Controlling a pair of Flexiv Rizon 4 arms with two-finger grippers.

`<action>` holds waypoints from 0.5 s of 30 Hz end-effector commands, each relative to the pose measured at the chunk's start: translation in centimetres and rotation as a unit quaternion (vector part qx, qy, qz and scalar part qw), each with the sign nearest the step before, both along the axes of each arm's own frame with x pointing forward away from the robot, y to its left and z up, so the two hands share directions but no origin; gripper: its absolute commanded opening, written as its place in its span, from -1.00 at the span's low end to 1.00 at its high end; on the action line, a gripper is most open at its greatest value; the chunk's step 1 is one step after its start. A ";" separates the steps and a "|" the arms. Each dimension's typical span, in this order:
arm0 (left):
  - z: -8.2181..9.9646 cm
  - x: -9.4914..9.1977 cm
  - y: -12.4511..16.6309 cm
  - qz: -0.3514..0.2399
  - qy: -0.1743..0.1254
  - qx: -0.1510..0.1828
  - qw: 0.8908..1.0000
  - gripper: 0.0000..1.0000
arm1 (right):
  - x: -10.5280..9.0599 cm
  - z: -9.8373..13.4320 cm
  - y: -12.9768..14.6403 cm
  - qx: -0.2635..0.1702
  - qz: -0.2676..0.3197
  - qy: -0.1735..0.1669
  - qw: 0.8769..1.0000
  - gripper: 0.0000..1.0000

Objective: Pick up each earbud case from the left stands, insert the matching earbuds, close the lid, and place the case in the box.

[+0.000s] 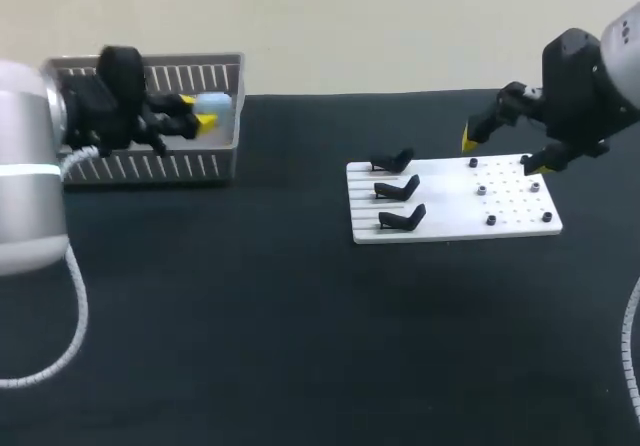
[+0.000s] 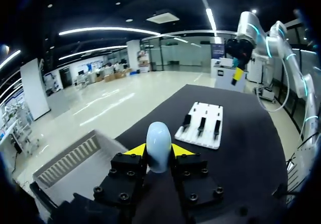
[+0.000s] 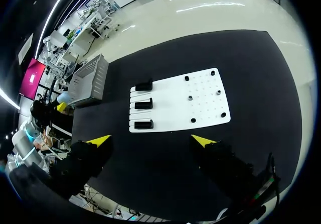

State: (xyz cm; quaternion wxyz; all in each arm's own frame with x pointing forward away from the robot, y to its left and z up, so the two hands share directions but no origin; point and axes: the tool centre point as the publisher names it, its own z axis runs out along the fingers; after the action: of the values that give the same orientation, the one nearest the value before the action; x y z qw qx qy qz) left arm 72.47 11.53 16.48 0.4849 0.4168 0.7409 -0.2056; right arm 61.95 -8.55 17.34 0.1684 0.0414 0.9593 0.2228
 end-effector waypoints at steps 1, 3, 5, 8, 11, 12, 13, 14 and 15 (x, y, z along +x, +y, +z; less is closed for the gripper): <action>0.5 0.8 1.9 0.169 -0.077 0.046 0.982 -1.00 | -0.2 0.0 0.0 -0.001 -0.003 -0.003 1.000 1.00; 0.8 1.5 3.6 0.180 -0.083 0.059 0.978 -1.00 | -0.2 0.0 0.0 -0.001 -0.003 -0.003 1.000 1.00; 1.0 1.7 4.6 0.188 -0.089 0.064 0.976 -1.00 | -0.2 0.0 0.0 -0.001 -0.003 -0.003 1.000 1.00; 1.0 2.0 6.6 0.205 -0.093 0.079 0.971 -1.00 | -0.2 0.0 0.0 -0.001 -0.003 -0.003 1.000 1.00; 0.9 2.2 8.6 0.222 -0.095 0.078 0.967 -1.00 | -0.2 0.0 0.0 -0.001 -0.003 -0.003 1.000 1.00; 0.9 2.2 9.0 0.227 -0.094 0.083 0.966 -1.00 | -0.2 0.0 0.0 -0.001 -0.003 -0.003 1.000 1.00; 0.9 2.3 9.2 0.230 -0.091 0.092 0.965 -1.00 | -0.2 0.0 0.0 -0.001 -0.003 -0.003 1.000 1.00; 0.9 2.4 9.7 0.230 -0.091 0.093 0.964 -1.00 | -0.2 0.0 0.0 -0.001 -0.003 -0.003 1.000 1.00; 0.8 2.6 10.2 0.228 -0.090 0.097 0.965 -1.00 | -0.2 0.0 0.0 -0.001 -0.003 -0.003 1.000 1.00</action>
State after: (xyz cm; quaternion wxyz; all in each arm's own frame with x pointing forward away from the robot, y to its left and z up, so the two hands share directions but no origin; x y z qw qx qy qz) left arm 75.61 21.26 17.65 0.4785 0.3784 0.7861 -0.0994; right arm 61.93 -8.55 17.34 0.1685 0.0414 0.9593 0.2228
